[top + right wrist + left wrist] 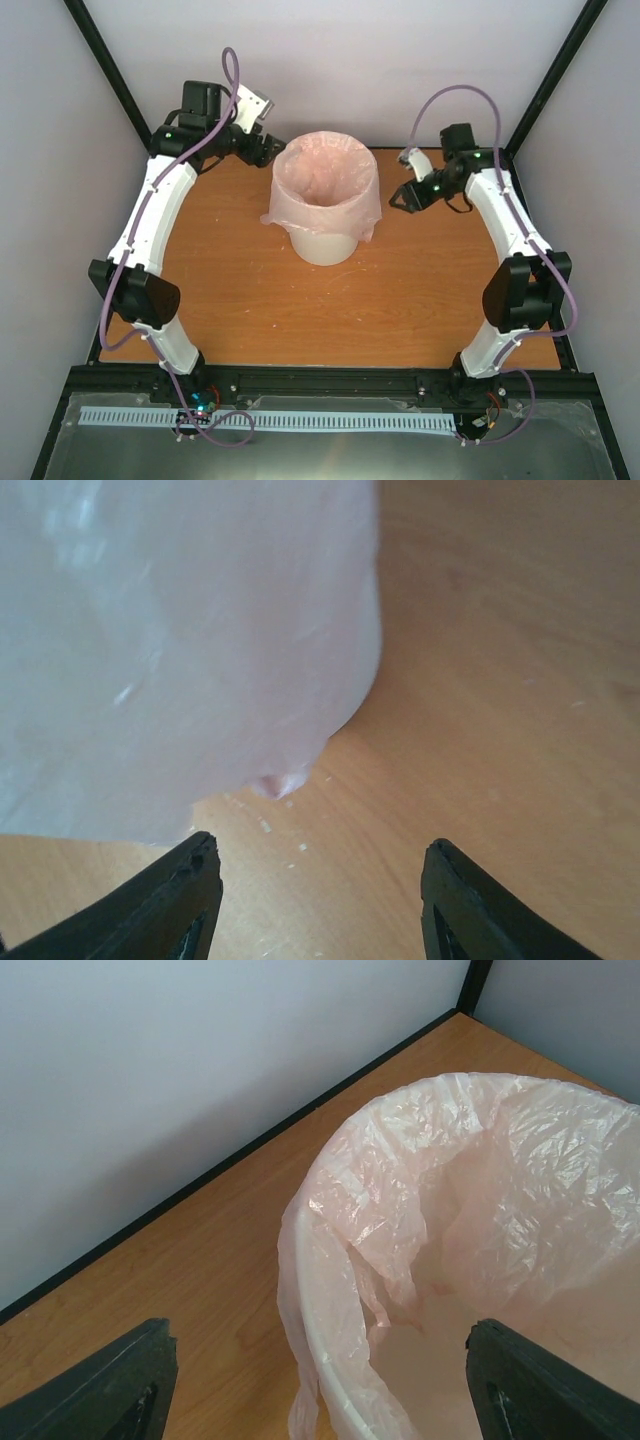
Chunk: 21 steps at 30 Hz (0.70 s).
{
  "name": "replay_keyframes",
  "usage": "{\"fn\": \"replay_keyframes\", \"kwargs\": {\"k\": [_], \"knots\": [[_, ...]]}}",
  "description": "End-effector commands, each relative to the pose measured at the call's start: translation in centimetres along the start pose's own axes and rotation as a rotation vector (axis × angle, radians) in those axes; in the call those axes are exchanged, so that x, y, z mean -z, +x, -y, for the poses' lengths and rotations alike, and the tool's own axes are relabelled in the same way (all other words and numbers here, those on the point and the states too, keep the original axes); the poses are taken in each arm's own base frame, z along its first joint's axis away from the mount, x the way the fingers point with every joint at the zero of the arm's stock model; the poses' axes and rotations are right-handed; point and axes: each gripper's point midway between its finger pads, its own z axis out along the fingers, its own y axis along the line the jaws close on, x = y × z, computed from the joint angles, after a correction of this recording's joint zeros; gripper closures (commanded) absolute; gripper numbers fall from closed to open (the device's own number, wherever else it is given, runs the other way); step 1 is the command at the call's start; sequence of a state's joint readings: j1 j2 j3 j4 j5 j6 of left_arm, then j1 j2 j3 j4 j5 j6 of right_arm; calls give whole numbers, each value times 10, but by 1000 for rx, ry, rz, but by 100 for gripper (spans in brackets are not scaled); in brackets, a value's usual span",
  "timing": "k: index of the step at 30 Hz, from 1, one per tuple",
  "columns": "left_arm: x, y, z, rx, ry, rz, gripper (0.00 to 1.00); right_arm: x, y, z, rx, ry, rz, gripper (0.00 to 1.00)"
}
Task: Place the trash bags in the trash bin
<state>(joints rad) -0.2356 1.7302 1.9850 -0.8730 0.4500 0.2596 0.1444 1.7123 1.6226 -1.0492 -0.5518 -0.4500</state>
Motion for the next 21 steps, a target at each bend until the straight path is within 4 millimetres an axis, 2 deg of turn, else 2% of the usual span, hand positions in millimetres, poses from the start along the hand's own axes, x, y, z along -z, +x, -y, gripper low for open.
{"fn": "replay_keyframes", "kwargs": {"k": [1, 6, 9, 12, 16, 21], "knots": [[-10, 0, -8, 47, -5, -13, 20, 20, -30, 28, -59, 17, 103, 45], [-37, 5, -11, 77, 57, -37, 21, 2, -60, 62, -64, 47, 119, 45], [-47, 11, -13, 71, 68, -59, 22, -15, -69, 75, -51, 60, 110, 45], [-57, 25, -6, 83, 131, -96, 25, -34, -75, 79, -46, 47, 107, 45], [-63, 37, 1, 116, 171, -123, 33, -50, -79, 74, -51, 9, 102, 45], [-53, 41, 16, 102, 230, -127, 36, -61, -69, 40, -60, -133, 76, 45]]}}
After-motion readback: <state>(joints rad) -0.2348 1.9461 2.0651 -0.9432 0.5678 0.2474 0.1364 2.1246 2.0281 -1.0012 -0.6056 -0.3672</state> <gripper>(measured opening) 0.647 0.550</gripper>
